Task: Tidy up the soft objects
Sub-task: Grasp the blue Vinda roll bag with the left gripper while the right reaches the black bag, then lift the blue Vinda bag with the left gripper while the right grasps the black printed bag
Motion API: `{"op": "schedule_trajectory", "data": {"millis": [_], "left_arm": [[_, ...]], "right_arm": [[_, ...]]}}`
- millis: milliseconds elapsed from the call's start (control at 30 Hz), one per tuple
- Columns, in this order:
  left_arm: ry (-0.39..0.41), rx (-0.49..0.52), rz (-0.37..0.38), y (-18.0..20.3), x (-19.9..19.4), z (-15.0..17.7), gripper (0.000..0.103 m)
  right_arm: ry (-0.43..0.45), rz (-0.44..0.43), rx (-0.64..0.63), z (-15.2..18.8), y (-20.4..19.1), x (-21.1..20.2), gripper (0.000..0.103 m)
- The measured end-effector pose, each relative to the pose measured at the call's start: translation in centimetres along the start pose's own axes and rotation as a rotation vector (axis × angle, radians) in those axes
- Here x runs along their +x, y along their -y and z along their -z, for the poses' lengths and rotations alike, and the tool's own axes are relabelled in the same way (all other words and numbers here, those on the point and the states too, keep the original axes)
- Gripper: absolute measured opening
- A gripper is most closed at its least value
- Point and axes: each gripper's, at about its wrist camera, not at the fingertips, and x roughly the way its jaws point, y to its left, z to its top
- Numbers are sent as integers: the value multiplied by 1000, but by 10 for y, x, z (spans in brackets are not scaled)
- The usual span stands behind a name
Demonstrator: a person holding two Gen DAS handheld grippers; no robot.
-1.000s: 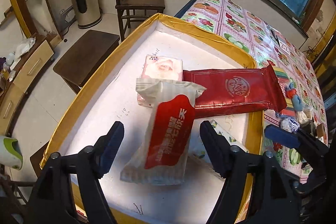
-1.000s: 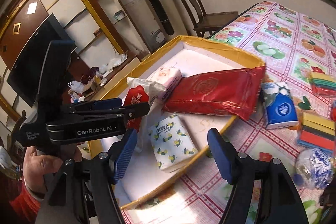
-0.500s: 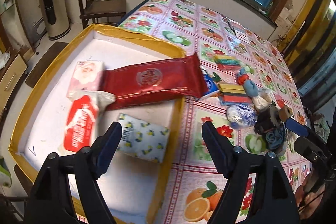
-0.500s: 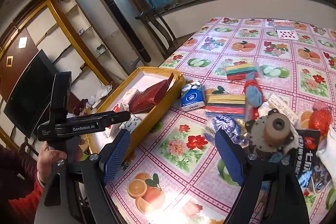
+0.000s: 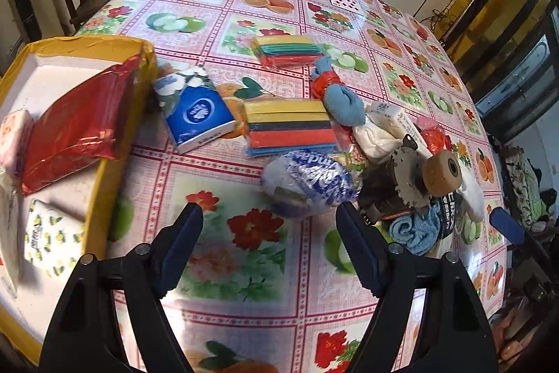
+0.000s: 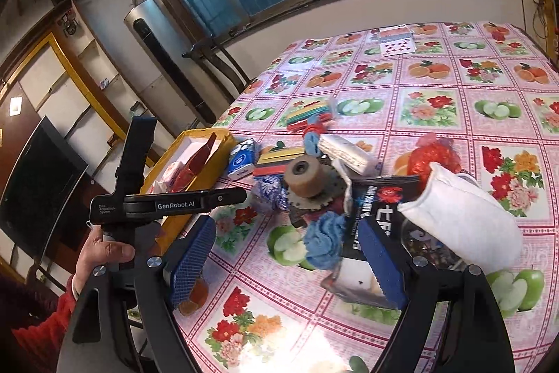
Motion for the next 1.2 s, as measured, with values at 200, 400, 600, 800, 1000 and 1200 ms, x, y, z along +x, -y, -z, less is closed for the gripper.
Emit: {"op": "schedule_trajectory", "data": {"millis": [200,400,600,800,1000,1200], "left_arm": [[-34,-24,10,18,27,-10,79],[-54,-26,-5,30,44,-15,78],[-50,-28,-47,32,56,-20,82],[-46,23,-84,31,55,-16,83],[-60,52,-81,23,51,-10,83],[-64,56,-70,17,47,-6,83]], "right_arm": [[4,18,38,2,27,-8,86],[-7,22,60,4,42,-5,87],[-49,18,35,13,38,4,87],[-105,65,-15,19,29,31,87],[-133,167,-54,16,28,51,86],[-162,196,-27,10,47,50,78]]}}
